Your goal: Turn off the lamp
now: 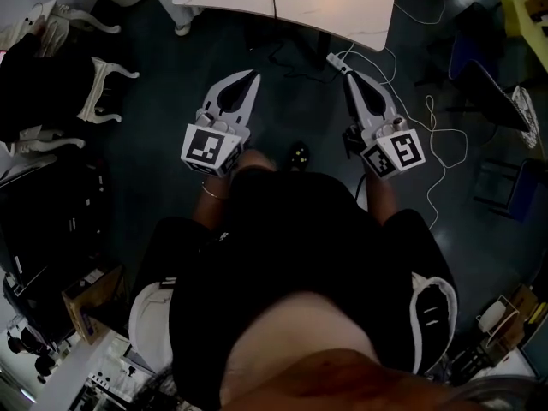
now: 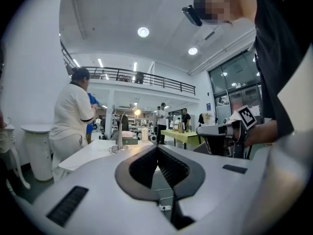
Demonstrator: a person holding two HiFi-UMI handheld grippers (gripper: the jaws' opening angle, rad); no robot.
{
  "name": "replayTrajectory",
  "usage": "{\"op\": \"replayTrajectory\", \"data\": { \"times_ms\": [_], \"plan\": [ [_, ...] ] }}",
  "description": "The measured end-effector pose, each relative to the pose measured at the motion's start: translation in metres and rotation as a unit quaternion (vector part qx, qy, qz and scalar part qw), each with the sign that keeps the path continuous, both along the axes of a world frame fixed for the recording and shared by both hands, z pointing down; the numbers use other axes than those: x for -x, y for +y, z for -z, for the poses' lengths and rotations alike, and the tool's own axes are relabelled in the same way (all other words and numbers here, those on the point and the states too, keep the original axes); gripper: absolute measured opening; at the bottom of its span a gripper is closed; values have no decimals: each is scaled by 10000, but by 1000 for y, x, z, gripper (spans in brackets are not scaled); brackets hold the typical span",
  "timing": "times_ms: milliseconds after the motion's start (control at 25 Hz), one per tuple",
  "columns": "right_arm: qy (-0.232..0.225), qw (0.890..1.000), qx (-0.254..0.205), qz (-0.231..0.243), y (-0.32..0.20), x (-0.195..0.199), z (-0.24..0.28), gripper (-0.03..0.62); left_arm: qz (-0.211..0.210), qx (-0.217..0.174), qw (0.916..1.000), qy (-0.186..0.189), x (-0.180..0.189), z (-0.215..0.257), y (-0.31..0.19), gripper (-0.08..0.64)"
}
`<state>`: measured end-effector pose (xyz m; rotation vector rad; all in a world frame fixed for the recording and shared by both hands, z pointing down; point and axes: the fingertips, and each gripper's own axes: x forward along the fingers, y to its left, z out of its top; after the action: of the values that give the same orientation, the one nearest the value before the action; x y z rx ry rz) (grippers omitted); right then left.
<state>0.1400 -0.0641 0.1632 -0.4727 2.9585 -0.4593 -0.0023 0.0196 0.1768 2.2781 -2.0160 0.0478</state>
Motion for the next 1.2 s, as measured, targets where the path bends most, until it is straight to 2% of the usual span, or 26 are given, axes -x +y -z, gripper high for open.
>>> {"op": "replayTrajectory", "data": {
  "times_ms": [120,320,600,760,840,960,1200],
  "plan": [
    [39,9999,99,-69,-1,12,-7,0,34,161,9998,151,21,-7,-6,6],
    [107,9988,343,-318,-9,47,-23,0,-423,225,9988,-96,50,-4,-21,6],
    [145,9983,405,-391,-2,115,-33,0,-561,331,9977,197,110,-19,-29,6],
    [398,9978,292,-453,1,141,-39,2,-733,279,9965,285,135,-26,-32,6],
    [482,9964,354,-599,0,148,-48,2,-814,268,9961,214,147,-27,-35,6],
    [691,9936,442,-771,-2,162,-67,2,-1022,356,9941,59,164,-34,-37,6],
    [1110,9873,485,-1029,3,204,-102,3,-1302,501,9902,121,200,-48,-45,6]
  ]
}}
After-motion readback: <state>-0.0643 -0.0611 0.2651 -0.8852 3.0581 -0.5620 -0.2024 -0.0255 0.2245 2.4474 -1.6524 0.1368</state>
